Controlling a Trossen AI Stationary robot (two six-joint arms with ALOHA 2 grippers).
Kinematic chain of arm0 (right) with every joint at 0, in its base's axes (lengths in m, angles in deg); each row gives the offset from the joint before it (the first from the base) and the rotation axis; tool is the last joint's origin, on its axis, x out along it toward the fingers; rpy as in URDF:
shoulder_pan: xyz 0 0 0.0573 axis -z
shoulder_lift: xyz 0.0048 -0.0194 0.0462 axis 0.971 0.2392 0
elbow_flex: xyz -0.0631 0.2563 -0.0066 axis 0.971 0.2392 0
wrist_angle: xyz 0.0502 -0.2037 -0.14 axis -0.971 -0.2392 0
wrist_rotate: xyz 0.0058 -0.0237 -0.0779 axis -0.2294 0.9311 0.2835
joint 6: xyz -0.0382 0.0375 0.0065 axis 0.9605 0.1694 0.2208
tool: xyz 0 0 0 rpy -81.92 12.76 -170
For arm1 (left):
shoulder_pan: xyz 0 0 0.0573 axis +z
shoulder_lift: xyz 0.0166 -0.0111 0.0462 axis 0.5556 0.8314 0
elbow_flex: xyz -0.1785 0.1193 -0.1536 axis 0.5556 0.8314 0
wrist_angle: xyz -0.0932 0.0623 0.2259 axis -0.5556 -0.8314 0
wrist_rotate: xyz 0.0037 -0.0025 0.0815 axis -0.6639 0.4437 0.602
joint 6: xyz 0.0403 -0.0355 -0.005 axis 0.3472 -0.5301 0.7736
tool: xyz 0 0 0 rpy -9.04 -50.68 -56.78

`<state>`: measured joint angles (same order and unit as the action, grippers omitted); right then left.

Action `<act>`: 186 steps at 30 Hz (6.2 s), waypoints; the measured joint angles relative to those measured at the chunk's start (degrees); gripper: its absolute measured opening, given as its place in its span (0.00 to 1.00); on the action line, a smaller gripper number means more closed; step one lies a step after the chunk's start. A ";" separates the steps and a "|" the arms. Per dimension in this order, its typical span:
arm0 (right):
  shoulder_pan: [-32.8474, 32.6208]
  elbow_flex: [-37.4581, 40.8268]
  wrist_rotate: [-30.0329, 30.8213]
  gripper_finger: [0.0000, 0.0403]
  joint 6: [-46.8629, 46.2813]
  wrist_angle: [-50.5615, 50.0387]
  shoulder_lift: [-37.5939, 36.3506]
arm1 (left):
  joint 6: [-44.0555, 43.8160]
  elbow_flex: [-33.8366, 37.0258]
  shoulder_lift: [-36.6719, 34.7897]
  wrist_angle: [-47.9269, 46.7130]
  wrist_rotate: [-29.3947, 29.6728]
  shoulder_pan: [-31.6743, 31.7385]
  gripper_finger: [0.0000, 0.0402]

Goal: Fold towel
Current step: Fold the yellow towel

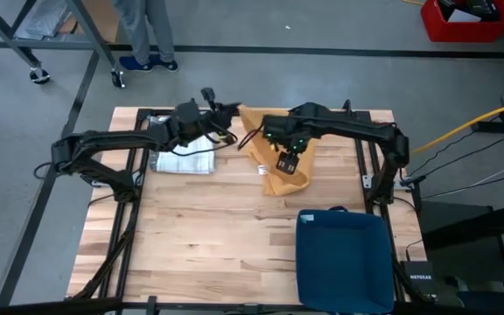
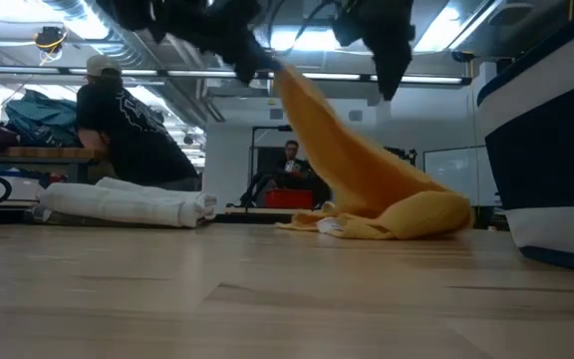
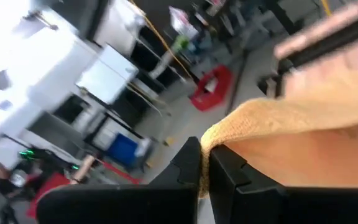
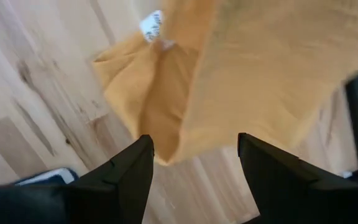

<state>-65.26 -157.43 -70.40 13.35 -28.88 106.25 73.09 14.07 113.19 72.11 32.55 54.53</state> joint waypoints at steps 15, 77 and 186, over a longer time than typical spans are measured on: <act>0.00 0.04 2.26 0.59 -1.38 21.12 -3.17 | 1.09 -13.06 -2.24 -21.13 0.01 -1.81 0.00; -0.07 0.07 1.82 0.59 8.30 51.67 -2.99 | -1.80 -34.23 -5.49 -55.97 -0.70 0.92 0.00; -12.87 0.09 43.12 0.59 -9.10 64.53 3.45 | -17.12 -34.16 -5.49 -68.94 -4.84 -9.70 0.00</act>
<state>-78.14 -157.35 -27.28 4.24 35.65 109.71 55.97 -20.10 107.70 3.17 27.71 44.82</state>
